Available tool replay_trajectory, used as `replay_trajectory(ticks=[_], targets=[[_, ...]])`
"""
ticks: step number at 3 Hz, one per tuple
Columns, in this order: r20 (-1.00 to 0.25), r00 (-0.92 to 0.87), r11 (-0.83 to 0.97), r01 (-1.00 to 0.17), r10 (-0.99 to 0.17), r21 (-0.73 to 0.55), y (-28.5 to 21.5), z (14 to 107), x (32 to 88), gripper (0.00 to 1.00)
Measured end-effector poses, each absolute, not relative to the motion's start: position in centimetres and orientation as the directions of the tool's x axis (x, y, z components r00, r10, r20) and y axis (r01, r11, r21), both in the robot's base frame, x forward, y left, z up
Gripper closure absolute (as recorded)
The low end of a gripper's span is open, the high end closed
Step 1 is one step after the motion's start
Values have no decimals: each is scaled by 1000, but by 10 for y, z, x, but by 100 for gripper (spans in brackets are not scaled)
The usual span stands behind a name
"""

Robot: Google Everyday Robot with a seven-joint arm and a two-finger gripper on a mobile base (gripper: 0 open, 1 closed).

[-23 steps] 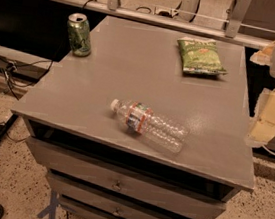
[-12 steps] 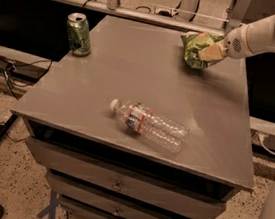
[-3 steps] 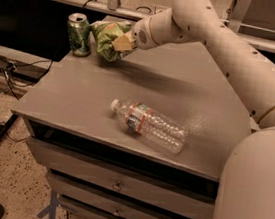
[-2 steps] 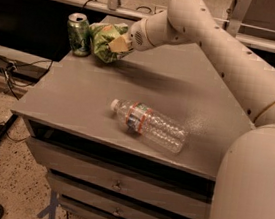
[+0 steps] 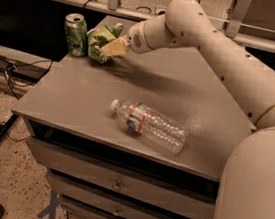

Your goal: Move green jalapeno chip bag near green can

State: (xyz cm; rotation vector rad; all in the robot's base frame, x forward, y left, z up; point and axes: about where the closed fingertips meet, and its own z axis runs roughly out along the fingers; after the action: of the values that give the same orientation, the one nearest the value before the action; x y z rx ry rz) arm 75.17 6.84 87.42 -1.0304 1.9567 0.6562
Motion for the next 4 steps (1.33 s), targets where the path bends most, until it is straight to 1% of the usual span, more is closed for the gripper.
replay_trajectory(ticks=[1, 2, 4], targets=[[-853, -318, 545, -837, -414, 48, 55, 881, 754, 0], [-869, -275, 572, -820, -411, -12, 6, 905, 754, 0], [-875, -153, 592, -787, -459, -173, -138, 977, 732, 0]])
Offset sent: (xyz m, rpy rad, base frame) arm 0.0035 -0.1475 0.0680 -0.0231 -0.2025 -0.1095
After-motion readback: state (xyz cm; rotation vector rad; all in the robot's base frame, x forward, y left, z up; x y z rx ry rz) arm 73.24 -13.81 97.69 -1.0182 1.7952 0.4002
